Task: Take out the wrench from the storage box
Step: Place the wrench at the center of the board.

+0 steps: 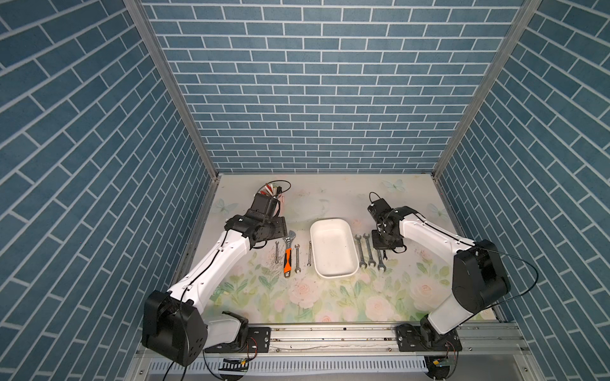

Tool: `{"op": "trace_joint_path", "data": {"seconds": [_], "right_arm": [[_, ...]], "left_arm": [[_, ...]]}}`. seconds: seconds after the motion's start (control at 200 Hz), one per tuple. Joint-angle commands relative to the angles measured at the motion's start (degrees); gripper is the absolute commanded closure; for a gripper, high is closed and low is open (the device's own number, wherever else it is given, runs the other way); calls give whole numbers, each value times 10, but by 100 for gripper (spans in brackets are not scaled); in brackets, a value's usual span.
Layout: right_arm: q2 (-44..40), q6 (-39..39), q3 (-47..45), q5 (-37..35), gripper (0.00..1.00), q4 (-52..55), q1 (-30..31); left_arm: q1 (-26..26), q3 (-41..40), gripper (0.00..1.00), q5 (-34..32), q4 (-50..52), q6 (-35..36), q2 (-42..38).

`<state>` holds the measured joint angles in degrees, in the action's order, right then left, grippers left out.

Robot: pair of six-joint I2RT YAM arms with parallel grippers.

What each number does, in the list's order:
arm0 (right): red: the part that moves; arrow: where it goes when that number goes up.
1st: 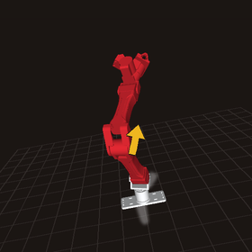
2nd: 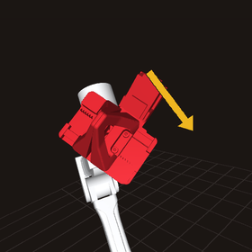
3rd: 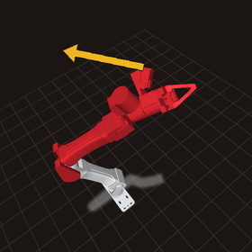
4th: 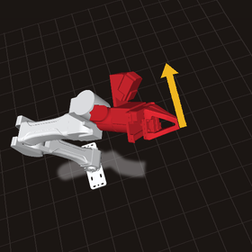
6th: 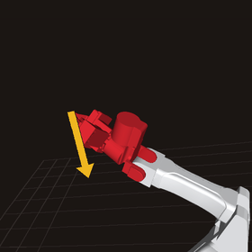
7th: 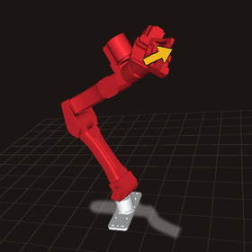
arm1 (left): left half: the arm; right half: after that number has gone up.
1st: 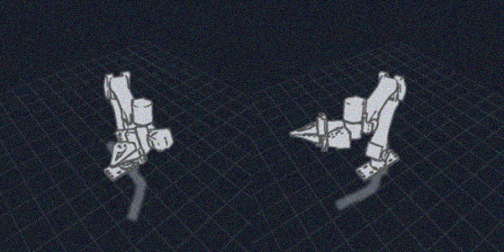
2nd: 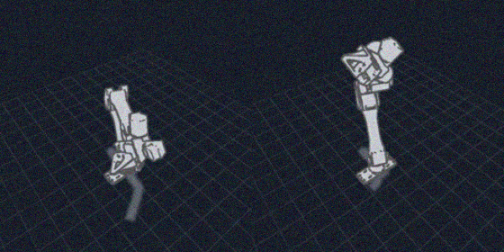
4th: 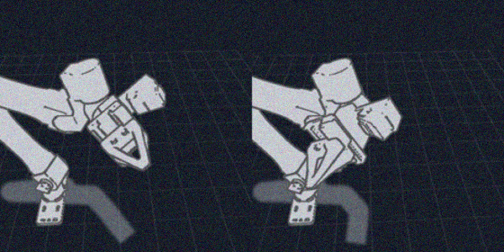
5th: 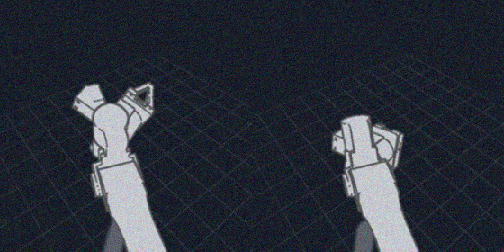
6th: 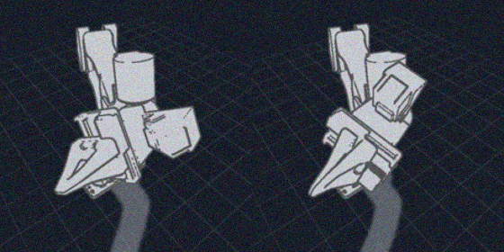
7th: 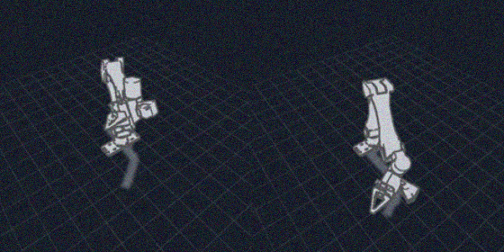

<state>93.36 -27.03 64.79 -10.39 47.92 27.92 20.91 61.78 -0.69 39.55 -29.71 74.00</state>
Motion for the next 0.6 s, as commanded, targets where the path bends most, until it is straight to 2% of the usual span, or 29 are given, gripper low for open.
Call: {"op": "trace_joint_path", "data": {"seconds": [0.0,0.425,0.595], "right_arm": [[12,43,-23,-10,95,-44,-26],[45,71,-70,19,94,-121,-58],[45,78,-76,24,87,-131,-63]], "left_arm": [[3,15,28,10,1,-10,11],[7,16,27,13,-6,-14,12],[7,23,27,9,-10,-14,13]]}}
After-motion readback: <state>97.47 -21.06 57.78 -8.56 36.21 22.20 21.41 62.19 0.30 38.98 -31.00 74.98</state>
